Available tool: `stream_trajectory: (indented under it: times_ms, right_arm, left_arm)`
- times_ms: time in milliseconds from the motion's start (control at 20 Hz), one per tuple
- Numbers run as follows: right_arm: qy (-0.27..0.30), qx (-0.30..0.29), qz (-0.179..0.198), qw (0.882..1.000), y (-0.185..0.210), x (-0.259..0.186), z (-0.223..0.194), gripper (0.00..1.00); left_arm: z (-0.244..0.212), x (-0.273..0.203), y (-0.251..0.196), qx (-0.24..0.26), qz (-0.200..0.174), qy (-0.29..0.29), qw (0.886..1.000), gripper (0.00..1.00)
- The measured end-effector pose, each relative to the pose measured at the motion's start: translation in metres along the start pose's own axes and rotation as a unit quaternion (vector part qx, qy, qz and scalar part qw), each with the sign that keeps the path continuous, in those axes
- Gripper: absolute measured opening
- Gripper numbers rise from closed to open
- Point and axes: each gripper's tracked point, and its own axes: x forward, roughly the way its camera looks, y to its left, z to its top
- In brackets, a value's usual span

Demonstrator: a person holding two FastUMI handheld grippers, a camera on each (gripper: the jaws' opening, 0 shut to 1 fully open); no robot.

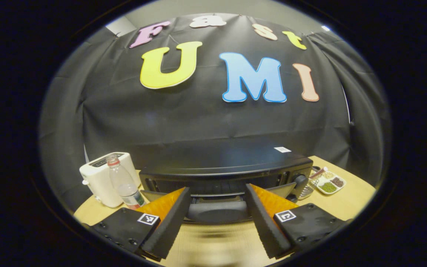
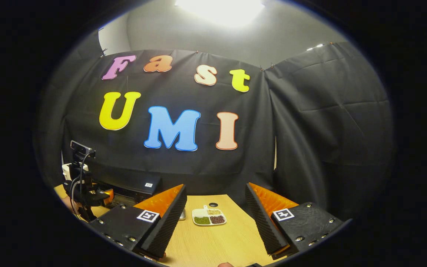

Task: Open the electric oven with the left hand, put the food in, and close the electric oven.

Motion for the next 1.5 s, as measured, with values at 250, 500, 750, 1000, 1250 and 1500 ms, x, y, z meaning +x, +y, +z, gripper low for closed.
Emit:
stream_trajectory:
  times_ms: [250, 500, 750, 1000, 1250, 1500]
  right_arm:
    - [-0.001, 0.001, 0.012, 1.0, 0.0, -0.006, 0.0, 0.96]
    - [0.003, -0.004, 0.023, 1.0, 0.0, -0.015, -0.006, 0.96]
    - [0.014, -0.004, 0.031, 0.999, 0.002, -0.024, -0.013, 0.96]
    - [0.025, 0.0, 0.038, 0.999, 0.006, -0.03, -0.021, 0.96]
    - [0.042, 0.009, 0.052, 0.998, 0.019, -0.034, -0.032, 0.96]
    - [0.057, 0.007, 0.057, 0.997, 0.025, -0.042, -0.042, 0.96]
  left_arm:
    - [-0.018, -0.02, -0.002, 0.002, 0.0, 0.015, 1.0, 1.0]
    - [-0.039, -0.037, -0.005, -0.002, 0.003, 0.032, 0.999, 0.92]
    - [-0.064, -0.051, -0.009, -0.013, 0.0, 0.055, 0.998, 0.92]
    - [-0.088, -0.061, -0.01, -0.018, -0.001, 0.076, 0.997, 0.99]
    - [-0.114, -0.066, -0.013, -0.021, -0.006, 0.105, 0.994, 1.0]
    - [-0.139, -0.073, -0.02, -0.006, -0.02, 0.128, 0.992, 0.98]
